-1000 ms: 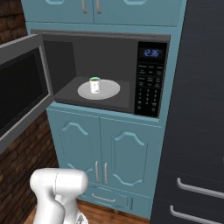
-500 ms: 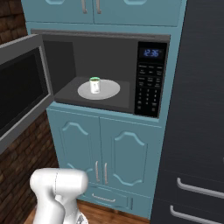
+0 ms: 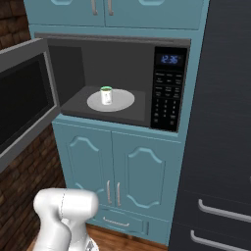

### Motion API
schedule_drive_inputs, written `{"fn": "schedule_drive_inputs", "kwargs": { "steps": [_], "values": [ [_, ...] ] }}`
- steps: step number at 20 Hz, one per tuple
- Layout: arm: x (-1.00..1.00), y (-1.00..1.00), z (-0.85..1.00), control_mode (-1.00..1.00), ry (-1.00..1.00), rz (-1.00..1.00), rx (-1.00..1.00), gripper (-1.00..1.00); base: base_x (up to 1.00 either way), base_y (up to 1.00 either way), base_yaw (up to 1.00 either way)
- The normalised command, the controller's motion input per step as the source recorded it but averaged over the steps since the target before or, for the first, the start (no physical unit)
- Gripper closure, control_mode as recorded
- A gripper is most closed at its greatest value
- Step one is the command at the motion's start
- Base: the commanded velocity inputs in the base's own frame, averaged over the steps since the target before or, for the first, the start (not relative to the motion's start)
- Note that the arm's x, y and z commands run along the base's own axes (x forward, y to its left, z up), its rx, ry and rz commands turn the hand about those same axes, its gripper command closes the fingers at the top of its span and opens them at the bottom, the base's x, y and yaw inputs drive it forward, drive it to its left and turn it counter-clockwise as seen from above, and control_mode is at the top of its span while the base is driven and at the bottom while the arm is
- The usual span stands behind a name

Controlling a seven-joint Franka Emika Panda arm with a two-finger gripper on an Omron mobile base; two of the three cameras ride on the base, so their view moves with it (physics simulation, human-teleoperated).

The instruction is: Place the microwavable item in the microwave. Then, close the microwave door and press the start button.

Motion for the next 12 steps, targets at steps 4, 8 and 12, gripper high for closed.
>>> {"fn": "schedule_drive_inputs", "kwargs": {
  "steps": [4, 8, 12],
  "values": [
    [1.00, 0.23, -0.44, -1.00, 0.02, -0.03, -0.10, -1.00, 0.00, 0.00, 0.00],
    [0.59, -0.27, -0.04, -1.00, -0.01, -0.27, -0.02, -1.00, 0.00, 0.00, 0.00],
    [0.06, -0.64, 0.00, -1.00, -0.12, -0.35, 0.00, -1.00, 0.00, 0.00, 0.00]
  ]
}}
